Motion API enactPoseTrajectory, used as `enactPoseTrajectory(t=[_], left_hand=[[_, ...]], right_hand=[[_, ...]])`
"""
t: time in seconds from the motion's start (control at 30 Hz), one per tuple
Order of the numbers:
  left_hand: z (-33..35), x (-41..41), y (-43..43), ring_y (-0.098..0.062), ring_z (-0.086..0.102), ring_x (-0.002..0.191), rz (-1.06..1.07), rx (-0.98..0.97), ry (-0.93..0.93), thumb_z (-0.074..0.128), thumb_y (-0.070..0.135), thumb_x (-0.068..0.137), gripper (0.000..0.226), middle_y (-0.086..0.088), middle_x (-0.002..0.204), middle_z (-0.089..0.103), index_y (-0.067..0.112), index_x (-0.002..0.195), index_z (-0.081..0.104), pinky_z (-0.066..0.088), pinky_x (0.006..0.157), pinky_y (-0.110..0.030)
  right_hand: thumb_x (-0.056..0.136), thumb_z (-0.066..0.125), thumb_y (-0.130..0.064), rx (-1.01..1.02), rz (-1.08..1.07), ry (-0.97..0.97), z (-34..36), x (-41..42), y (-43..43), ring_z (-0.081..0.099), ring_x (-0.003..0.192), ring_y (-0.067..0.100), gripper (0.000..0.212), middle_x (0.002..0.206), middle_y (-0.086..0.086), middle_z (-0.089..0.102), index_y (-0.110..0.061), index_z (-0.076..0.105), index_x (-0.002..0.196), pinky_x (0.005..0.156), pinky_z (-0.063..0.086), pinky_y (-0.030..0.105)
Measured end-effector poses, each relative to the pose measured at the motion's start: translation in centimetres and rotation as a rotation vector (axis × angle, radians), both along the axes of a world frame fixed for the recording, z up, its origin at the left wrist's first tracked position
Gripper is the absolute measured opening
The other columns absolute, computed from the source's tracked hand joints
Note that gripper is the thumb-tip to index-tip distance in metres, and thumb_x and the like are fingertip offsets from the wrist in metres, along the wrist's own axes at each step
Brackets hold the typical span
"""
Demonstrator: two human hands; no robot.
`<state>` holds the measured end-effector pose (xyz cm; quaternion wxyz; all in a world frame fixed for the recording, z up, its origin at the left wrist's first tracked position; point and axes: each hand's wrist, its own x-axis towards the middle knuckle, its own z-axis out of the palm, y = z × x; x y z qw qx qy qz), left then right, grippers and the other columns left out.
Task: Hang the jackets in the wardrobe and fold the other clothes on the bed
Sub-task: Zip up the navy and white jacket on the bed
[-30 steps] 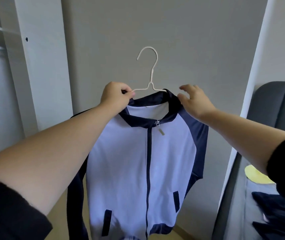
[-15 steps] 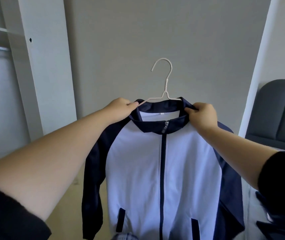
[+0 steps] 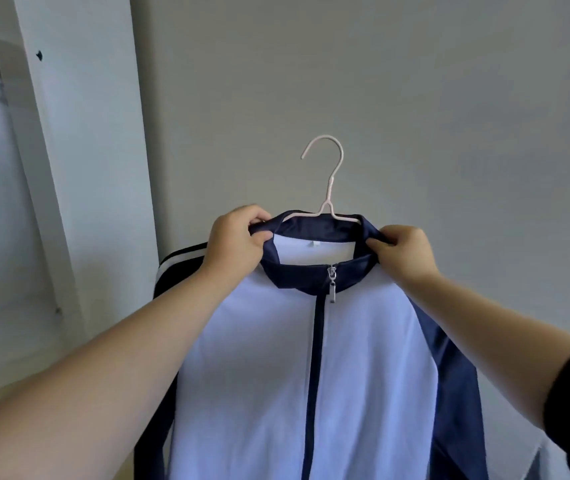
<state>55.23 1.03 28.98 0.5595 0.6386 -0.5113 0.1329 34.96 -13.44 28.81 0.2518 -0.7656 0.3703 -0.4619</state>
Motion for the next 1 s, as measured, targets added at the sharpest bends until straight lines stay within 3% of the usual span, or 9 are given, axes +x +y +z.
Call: enactPoseTrajectory(t=[0.1, 0.23, 0.3, 0.37, 0.47, 0.6, 0.73, 0.87, 1.0], left_hand=[[-0.6, 4.6, -3.6, -0.016, 0.053, 0.075, 0.051, 0.032, -0.172, 0.063, -0.007, 0.079, 0.024, 0.001, 0.081, 0.06, 0.009, 0.095, 0.072, 0.039, 0.069, -0.02], [-1.8, 11.1, -8.3, -0.023, 0.054, 0.078, 0.161, 0.04, -0.264, 0.062, -0.008, 0.081, 0.026, -0.007, 0.083, 0.059, 0.006, 0.101, 0.073, 0.034, 0.068, -0.019], [-2.2, 13.5, -9.9, -0.024, 0.056, 0.082, 0.205, 0.064, -0.198, 0.062, -0.008, 0.082, 0.028, -0.011, 0.088, 0.062, 0.004, 0.105, 0.072, 0.034, 0.071, -0.018], [-2.1, 15.5, -10.7, -0.027, 0.057, 0.084, 0.225, 0.15, -0.147, 0.061, -0.008, 0.082, 0.026, -0.013, 0.089, 0.062, 0.004, 0.103, 0.072, 0.04, 0.073, -0.026], [-0.2, 18.6, -10.4, -0.029, 0.054, 0.078, 0.27, 0.344, -0.182, 0.059, -0.005, 0.081, 0.02, -0.008, 0.08, 0.056, 0.004, 0.094, 0.071, 0.044, 0.069, -0.039], [5.0, 22.1, -7.9, -0.028, 0.054, 0.076, 0.303, 0.642, -0.25, 0.058, 0.003, 0.084, 0.011, -0.004, 0.081, 0.051, 0.004, 0.089, 0.068, 0.043, 0.067, -0.038], [11.5, 24.0, -3.5, -0.032, 0.056, 0.072, 0.347, 0.736, -0.304, 0.058, 0.0, 0.081, 0.006, -0.01, 0.085, 0.057, 0.001, 0.084, 0.062, 0.046, 0.064, -0.042], [17.8, 23.5, 0.9, -0.031, 0.055, 0.071, 0.408, 0.882, -0.269, 0.057, 0.003, 0.084, 0.004, -0.01, 0.087, 0.053, 0.004, 0.088, 0.056, 0.045, 0.061, -0.04], [22.1, 24.2, 5.8, -0.029, 0.055, 0.074, 0.481, 0.959, -0.313, 0.056, 0.002, 0.084, 0.011, -0.01, 0.095, 0.055, 0.005, 0.095, 0.055, 0.031, 0.057, -0.033]], right_hand=[[0.083, 0.057, -0.005, 0.014, 0.051, 0.015, -0.9, 5.0, -4.1, 0.045, 0.058, 0.021, 0.007, 0.061, 0.005, 0.051, -0.007, 0.062, 0.079, 0.052, 0.032, 0.026], [0.085, 0.057, 0.001, -0.024, 0.268, 0.092, -1.1, 11.6, -9.3, 0.06, 0.071, 0.019, 0.036, 0.076, 0.01, 0.064, -0.023, 0.063, 0.111, 0.069, 0.048, 0.025], [0.086, 0.058, 0.002, -0.01, 0.34, 0.065, -1.1, 14.7, -10.8, 0.06, 0.072, 0.011, 0.027, 0.081, 0.007, 0.068, -0.019, 0.068, 0.1, 0.072, 0.048, 0.019], [0.087, 0.06, 0.0, 0.029, 0.372, 0.077, -0.9, 17.3, -11.7, 0.054, 0.063, 0.0, 0.015, 0.076, 0.002, 0.065, -0.01, 0.07, 0.088, 0.063, 0.043, 0.01], [0.085, 0.06, 0.004, 0.083, 0.422, 0.129, 0.8, 20.4, -12.2, 0.05, 0.053, -0.009, 0.013, 0.065, -0.007, 0.061, -0.005, 0.069, 0.081, 0.057, 0.039, 0.004], [0.081, 0.062, 0.006, 0.128, 0.493, 0.278, 5.8, 23.5, -10.6, 0.053, 0.065, 0.012, 0.008, 0.07, 0.009, 0.062, -0.001, 0.064, 0.077, 0.058, 0.04, 0.014], [0.086, 0.061, -0.004, 0.025, 0.602, 0.52, 12.6, 25.8, -8.1, 0.05, 0.063, 0.01, 0.012, 0.067, -0.009, 0.054, -0.014, 0.056, 0.08, 0.054, 0.036, 0.01], [0.091, 0.054, -0.009, -0.073, 0.645, 0.682, 18.5, 28.2, -4.9, 0.051, 0.074, 0.025, 0.007, 0.072, 0.001, 0.052, -0.004, 0.056, 0.086, 0.064, 0.035, 0.03], [0.092, 0.052, -0.01, -0.198, 0.597, 0.617, 21.9, 30.8, -0.8, 0.049, 0.076, 0.029, 0.013, 0.084, 0.011, 0.052, 0.002, 0.055, 0.088, 0.067, 0.035, 0.034]])
